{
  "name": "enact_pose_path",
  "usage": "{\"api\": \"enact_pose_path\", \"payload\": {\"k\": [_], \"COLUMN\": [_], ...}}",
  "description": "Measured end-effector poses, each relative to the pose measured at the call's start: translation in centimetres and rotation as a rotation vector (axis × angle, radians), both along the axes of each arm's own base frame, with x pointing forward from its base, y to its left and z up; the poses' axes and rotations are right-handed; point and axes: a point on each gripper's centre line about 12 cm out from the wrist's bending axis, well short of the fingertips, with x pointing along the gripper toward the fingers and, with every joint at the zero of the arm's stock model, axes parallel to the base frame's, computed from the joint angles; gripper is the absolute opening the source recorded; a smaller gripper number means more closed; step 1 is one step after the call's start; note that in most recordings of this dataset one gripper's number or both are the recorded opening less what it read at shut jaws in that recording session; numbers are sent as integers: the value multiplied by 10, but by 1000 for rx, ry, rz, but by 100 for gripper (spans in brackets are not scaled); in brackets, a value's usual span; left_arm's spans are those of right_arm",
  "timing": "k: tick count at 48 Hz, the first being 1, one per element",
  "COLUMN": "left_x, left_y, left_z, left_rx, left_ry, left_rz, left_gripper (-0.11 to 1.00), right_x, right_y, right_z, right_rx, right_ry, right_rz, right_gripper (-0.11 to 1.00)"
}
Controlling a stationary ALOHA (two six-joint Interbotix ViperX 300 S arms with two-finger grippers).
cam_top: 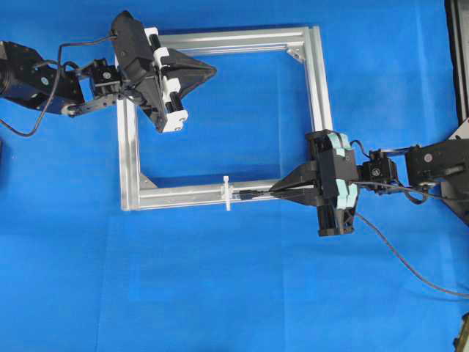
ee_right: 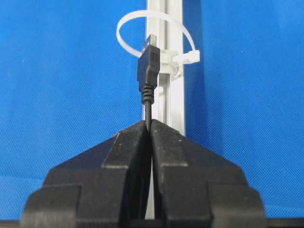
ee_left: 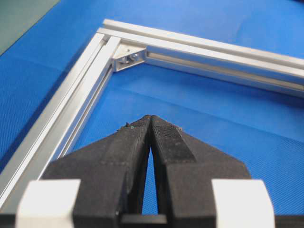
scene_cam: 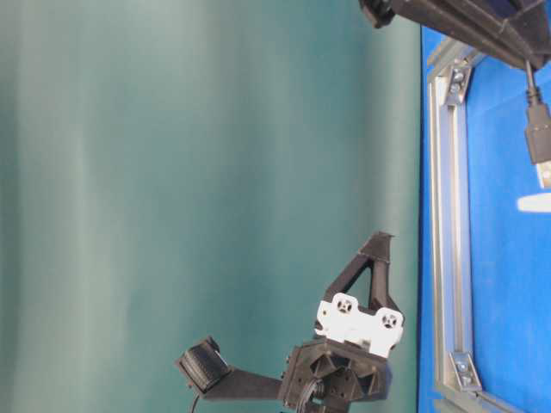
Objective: Insert the wire through the string loop located in the center.
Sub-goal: 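Push the USB plug through the zip-tie loop with the right gripper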
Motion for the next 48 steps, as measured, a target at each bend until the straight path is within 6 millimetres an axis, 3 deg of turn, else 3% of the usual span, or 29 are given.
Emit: {"api": "enact_pose_path", "payload": {"k": [16,48], "left_x": [0,0], "left_y": [0,-2], "left_z": [0,-1], "left_rx": [1,-5], "left_ry": [0,1], "left_rz": [0,-4], "left_gripper": [0,0], "right_x": [5,68], "right_y": [1,9], "right_z": [3,-3], "right_rx": [1,4], "right_ry": [-11,-37], "right_rz": [0,2], "right_gripper": [-2,-2]}}
